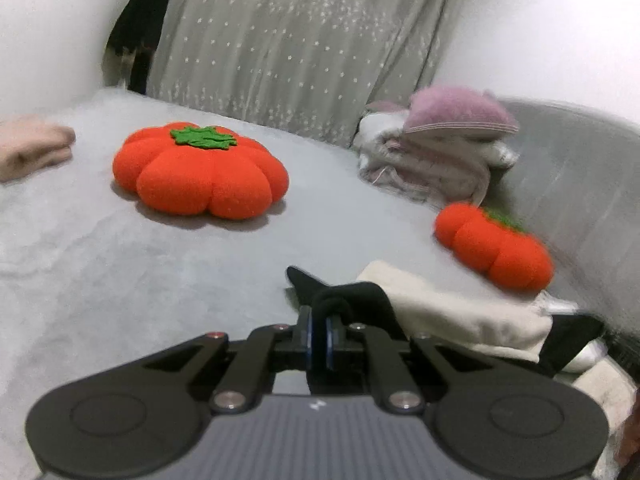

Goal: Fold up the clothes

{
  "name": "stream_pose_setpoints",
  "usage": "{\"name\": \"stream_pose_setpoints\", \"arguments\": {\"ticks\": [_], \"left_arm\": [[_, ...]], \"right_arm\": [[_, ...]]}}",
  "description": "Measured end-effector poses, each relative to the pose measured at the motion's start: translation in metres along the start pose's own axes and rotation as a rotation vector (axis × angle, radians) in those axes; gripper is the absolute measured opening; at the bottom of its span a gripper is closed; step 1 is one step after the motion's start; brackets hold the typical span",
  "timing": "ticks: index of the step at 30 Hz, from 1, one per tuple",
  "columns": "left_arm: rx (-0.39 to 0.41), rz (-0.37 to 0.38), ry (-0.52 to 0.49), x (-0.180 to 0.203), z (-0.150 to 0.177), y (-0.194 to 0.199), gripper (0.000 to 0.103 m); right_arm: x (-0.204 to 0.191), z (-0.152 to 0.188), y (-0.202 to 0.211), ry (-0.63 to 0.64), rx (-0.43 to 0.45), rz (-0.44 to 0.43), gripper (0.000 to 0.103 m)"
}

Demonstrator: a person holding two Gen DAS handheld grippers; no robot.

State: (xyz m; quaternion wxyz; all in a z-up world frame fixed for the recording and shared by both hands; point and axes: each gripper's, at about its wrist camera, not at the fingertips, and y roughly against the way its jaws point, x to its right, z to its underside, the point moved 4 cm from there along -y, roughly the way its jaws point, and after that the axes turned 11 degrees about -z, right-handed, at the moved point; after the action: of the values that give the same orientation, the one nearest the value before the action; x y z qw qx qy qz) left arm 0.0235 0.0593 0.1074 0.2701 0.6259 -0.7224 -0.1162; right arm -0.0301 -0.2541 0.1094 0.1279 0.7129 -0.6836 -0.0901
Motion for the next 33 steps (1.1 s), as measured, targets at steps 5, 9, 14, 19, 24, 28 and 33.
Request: {"name": "stream_pose_setpoints", "arguments": {"ticks": [5,9,14,19,24,28,33], "left_arm": [[0.071,0.072,-0.008,-0.003,-0.011,0.017,0.006],[0.072,0.052,-0.114,0.011,-0.004,0.01,0.007],[-0.023,-0.083,-0.324,0.034,0.02,-0.04,0.017],[0.031,-0.1,-0.491,0.043,0.03,-0.036,0.056],[0.103,-0.089,-0.7,0.052,0.044,-0.029,0.066],[0.134,-0.073,-0.79,0.065,0.051,-0.038,0.067],[0.105,-0.088,-0.809,0.073,0.048,-0.066,0.018]], "right_arm": [[0.006,-0.014,0.023,-0.079,0.114,-0.043,0.002],[0.006,-0.029,0.039,-0.101,0.219,-0.071,0.002],[0.019,-0.011,-0.003,-0.159,0.051,-0.071,0.002],[0.044,0.017,-0.057,-0.257,-0.135,-0.051,0.002],[0.063,0.018,-0.091,-0.317,-0.181,-0.057,0.002],[0.062,0.032,-0.093,-0.307,-0.227,-0.048,0.002],[0.073,0.05,-0.097,-0.311,-0.264,-0.035,0.009]]}}
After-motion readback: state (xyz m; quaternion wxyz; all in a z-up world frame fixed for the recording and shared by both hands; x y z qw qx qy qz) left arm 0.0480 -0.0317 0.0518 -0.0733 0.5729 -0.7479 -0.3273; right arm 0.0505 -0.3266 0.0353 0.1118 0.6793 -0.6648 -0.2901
